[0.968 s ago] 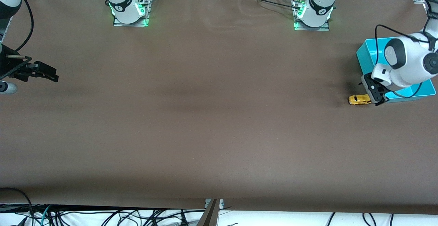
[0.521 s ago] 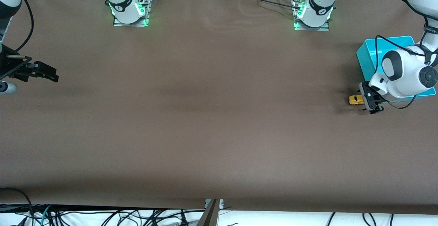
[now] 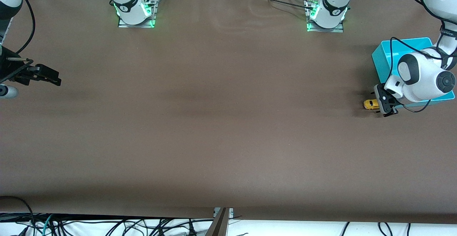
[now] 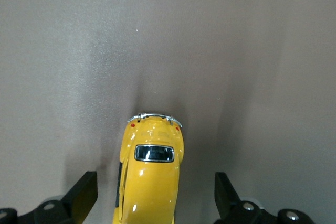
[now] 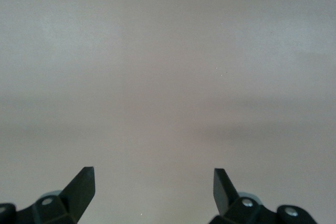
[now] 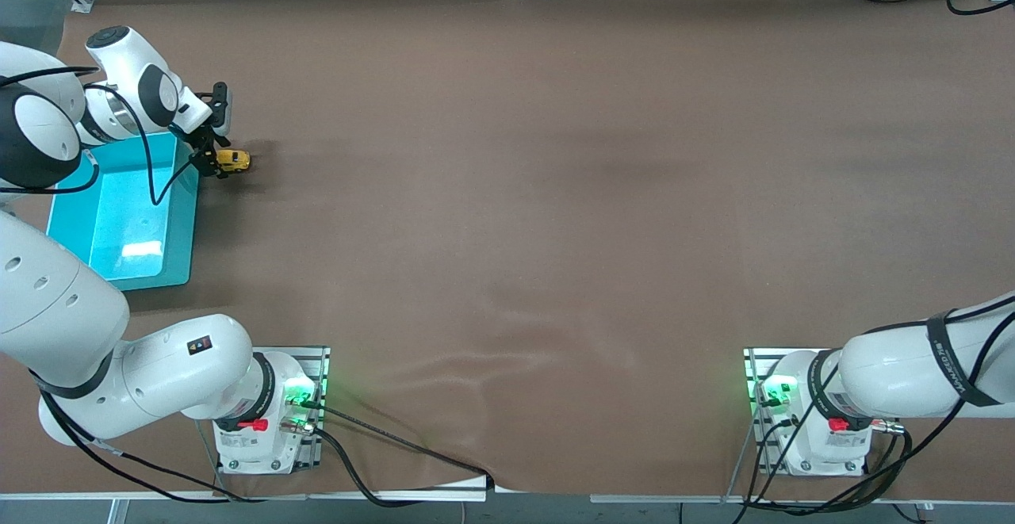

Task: Wind and store yellow beetle car
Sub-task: 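Close the left gripper on the yellow car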

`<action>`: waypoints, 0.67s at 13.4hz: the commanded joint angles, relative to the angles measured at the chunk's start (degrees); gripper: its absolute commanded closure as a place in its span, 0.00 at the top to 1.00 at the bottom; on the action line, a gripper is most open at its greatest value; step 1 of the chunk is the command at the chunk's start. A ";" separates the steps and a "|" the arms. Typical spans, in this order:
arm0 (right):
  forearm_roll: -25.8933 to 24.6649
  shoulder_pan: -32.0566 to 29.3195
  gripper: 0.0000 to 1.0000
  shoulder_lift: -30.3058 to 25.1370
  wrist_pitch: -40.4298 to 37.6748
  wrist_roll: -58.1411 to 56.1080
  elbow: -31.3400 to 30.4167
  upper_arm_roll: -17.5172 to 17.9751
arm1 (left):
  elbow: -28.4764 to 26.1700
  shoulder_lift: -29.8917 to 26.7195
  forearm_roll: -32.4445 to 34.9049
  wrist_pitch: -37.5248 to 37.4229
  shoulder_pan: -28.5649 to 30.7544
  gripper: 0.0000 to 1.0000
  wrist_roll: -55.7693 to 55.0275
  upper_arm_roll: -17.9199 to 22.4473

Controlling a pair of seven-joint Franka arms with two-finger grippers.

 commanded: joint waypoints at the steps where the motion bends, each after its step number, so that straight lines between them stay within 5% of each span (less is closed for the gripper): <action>1: 0.97 -0.19 1.00 -0.92 0.09 0.28 -0.58 -0.07 | 0.08 -1.56 -1.69 -0.99 -0.75 0.08 3.16 0.63; 2: 0.97 -0.19 1.00 -0.92 0.09 0.28 -0.58 -0.07 | 0.25 -2.09 -1.69 -2.03 -0.84 0.00 2.99 0.63; 9: 0.88 -0.19 1.00 -0.92 0.09 0.28 -0.58 -0.07 | 4.98 -9.64 -3.88 -16.25 -1.28 0.00 2.72 -1.91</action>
